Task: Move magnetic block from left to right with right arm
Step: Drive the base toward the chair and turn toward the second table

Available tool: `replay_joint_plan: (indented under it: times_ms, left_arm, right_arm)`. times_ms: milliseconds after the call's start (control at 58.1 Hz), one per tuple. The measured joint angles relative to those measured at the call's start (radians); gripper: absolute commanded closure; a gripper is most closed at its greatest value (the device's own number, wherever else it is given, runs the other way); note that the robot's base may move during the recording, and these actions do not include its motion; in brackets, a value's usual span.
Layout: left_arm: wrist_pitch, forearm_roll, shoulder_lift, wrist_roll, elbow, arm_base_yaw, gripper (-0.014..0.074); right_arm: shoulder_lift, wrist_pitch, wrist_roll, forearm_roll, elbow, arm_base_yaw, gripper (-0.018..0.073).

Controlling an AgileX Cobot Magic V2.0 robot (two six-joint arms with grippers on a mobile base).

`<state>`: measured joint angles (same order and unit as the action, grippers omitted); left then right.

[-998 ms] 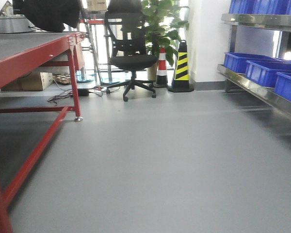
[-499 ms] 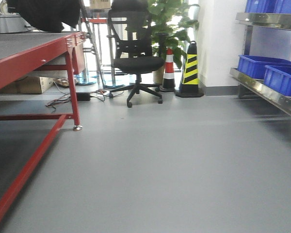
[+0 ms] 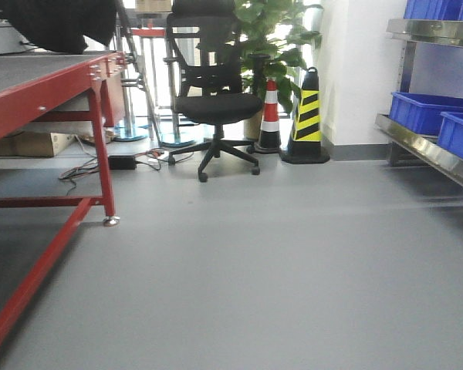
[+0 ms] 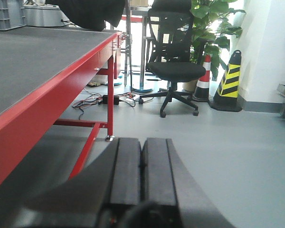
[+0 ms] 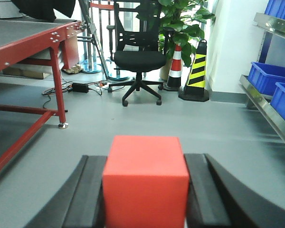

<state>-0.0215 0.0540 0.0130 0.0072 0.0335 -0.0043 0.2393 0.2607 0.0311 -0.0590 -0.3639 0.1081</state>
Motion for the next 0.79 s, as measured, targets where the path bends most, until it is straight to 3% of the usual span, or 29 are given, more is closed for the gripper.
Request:
replay_joint_plan:
  times_ms: [792]
  left_arm:
    - [0.0,0.0,0.0,0.0,0.0,0.0,0.0722]
  right_arm:
    - [0.0,0.0,0.0,0.0,0.0,0.0,0.0218]
